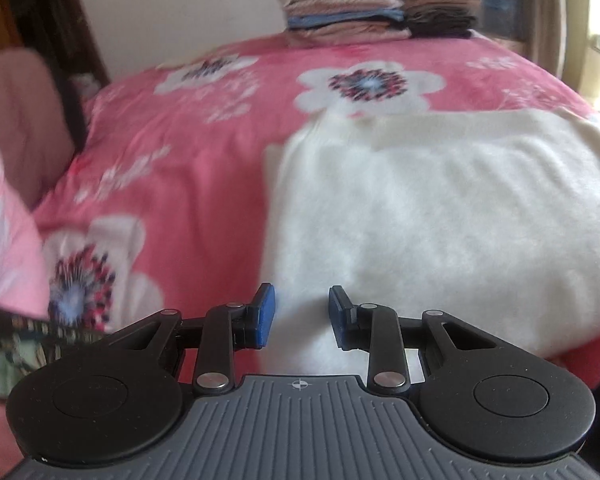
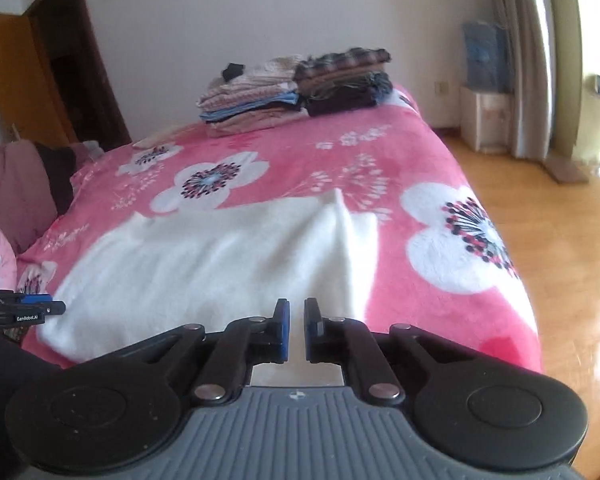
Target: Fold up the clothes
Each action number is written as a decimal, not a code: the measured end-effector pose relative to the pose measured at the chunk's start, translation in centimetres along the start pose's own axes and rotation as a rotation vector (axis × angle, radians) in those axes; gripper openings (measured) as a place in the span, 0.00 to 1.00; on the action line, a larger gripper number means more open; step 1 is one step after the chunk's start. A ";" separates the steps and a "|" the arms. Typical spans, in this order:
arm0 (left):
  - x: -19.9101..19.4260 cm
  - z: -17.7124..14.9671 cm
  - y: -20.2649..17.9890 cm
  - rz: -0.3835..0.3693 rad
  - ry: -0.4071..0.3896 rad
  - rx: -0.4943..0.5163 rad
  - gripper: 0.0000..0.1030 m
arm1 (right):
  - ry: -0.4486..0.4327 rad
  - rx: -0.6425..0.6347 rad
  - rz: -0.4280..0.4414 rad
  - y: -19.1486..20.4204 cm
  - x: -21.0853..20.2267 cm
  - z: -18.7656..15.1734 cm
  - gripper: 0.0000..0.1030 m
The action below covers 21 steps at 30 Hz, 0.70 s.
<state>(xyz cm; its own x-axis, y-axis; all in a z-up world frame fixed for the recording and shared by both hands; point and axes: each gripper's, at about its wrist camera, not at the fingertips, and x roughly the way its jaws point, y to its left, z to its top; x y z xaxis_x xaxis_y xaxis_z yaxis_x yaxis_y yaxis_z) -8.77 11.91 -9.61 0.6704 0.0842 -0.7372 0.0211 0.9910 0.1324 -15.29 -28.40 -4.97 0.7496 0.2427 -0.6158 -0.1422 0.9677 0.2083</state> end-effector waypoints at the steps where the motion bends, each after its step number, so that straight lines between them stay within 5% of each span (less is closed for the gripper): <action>1: 0.2 -0.2 0.3 0.002 0.006 -0.017 0.30 | 0.023 -0.005 -0.020 -0.3 1.0 -0.5 0.05; 4: 0.6 -0.3 1.3 -0.011 0.018 -0.064 0.37 | 0.179 0.044 -0.132 -2.8 5.5 -3.9 0.00; 10: 0.2 -0.3 3.2 -0.031 0.027 -0.145 0.40 | 0.144 0.173 -0.100 -4.9 4.5 -3.9 0.00; 16: -3.6 -0.3 5.8 0.045 -0.060 -0.169 0.38 | 0.055 0.035 -0.106 -3.0 -0.3 -1.5 0.00; 21: -5.9 -1.3 7.4 -0.019 -0.080 -0.201 0.31 | 0.022 -0.086 -0.019 0.9 -0.6 -0.1 0.00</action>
<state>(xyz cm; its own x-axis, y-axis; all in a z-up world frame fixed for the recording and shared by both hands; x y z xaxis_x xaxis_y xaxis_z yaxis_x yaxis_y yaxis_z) -13.53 18.83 -5.11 0.7282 0.0650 -0.6823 -0.1092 0.9938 -0.0219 -15.91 -27.70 -4.48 0.7383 0.2249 -0.6358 -0.1838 0.9742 0.1312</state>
